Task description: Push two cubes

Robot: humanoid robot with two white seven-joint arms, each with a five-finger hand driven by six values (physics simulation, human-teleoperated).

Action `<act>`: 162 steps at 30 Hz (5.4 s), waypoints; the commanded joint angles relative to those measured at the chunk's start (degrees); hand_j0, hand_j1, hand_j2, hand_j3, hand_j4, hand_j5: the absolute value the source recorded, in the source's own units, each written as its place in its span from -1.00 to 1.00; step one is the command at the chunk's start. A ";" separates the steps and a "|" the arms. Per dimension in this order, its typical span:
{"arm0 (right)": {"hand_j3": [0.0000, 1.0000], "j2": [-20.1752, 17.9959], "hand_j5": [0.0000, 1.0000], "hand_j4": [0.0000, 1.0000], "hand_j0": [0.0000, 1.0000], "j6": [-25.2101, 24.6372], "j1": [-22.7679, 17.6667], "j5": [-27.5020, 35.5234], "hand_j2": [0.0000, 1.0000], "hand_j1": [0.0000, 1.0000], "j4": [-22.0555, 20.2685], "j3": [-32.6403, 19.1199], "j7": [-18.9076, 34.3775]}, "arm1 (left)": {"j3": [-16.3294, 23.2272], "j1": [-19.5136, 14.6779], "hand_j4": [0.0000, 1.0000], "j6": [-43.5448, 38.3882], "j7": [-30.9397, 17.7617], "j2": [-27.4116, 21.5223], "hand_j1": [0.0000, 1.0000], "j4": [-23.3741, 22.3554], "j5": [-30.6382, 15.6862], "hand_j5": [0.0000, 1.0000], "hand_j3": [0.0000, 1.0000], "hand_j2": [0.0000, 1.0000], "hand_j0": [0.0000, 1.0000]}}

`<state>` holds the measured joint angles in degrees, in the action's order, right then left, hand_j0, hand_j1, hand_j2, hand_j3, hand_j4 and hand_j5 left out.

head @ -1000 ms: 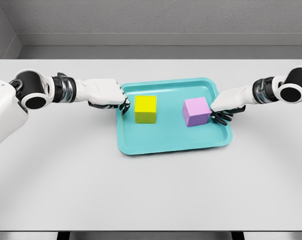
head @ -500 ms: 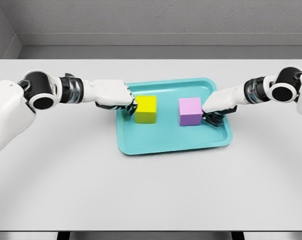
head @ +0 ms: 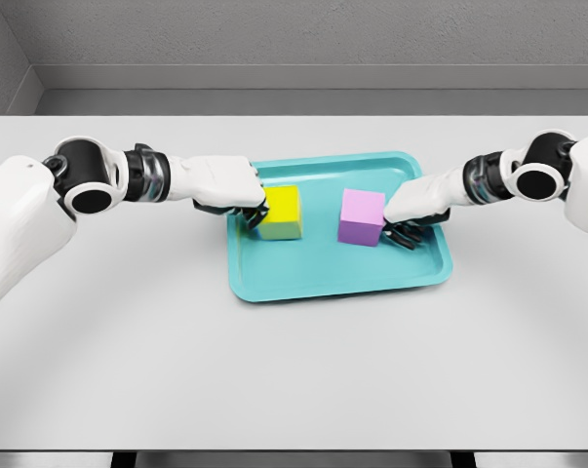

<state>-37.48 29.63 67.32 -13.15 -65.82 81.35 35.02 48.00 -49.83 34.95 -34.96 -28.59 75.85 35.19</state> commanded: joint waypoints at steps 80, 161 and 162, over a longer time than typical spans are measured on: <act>-0.73 9.27 -0.73 -0.73 -0.73 -0.01 0.88 -0.12 -0.73 -0.73 16.34 1.09 -0.02 | -0.62 -1.67 -0.15 0.05 -0.04 -0.59 -0.15 -3.07 8.85 -0.15 -0.15 -0.15 -0.15; -0.05 -13.41 -0.05 -0.05 -0.05 5.37 10.37 -0.56 -0.05 -0.05 3.06 -1.20 -0.02 | -5.19 -1.06 1.00 0.05 -0.04 -22.21 1.00 7.12 -14.53 1.00 1.00 1.00 1.00; 1.00 -12.88 1.00 1.00 1.00 5.37 10.37 -0.56 1.00 1.00 6.41 -1.55 -1.17 | -5.28 -0.26 1.00 0.05 -0.04 -22.12 1.00 7.21 -14.53 1.00 1.00 1.00 1.00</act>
